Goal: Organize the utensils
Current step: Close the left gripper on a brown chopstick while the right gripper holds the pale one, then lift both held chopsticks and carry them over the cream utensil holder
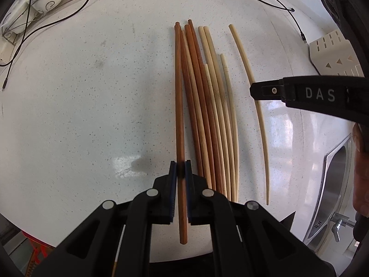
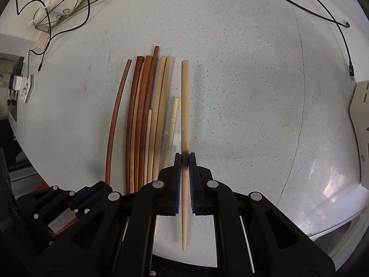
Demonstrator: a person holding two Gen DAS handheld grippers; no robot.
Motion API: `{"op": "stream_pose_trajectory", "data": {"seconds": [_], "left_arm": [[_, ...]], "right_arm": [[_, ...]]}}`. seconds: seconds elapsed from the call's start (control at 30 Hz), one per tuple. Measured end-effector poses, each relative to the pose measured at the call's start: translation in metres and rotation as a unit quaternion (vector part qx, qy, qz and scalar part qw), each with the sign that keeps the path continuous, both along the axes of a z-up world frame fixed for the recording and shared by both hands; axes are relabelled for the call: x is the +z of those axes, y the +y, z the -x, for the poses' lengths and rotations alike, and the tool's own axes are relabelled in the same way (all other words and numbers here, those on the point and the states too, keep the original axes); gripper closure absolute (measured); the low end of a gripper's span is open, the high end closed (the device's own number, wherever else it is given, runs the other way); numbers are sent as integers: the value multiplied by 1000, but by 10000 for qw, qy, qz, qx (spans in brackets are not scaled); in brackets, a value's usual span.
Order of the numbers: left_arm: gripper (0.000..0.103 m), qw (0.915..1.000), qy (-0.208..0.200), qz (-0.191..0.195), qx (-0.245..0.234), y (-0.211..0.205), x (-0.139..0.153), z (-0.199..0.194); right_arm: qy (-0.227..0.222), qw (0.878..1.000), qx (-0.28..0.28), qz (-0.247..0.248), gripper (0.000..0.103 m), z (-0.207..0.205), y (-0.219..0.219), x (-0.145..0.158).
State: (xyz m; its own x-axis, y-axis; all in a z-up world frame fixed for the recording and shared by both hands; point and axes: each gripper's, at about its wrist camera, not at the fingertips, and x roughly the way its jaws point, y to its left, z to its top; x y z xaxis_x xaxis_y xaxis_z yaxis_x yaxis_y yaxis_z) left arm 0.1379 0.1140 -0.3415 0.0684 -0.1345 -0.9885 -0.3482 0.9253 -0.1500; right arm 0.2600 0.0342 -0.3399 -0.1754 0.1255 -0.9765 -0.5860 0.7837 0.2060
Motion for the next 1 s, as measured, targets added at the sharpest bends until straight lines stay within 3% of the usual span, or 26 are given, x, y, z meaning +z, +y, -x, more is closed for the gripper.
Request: {"op": "stream_pose_trajectory", "data": {"seconds": [0.57, 1.0], "left_arm": [[96, 9991, -421, -37, -79, 9, 26, 4], [96, 9936, -1099, -28, -266, -1, 60, -12]], "right_arm": [[-158, 9994, -212, -236, 97, -5, -16, 27], [-651, 9917, -844, -714, 97, -23, -57, 86]]}}
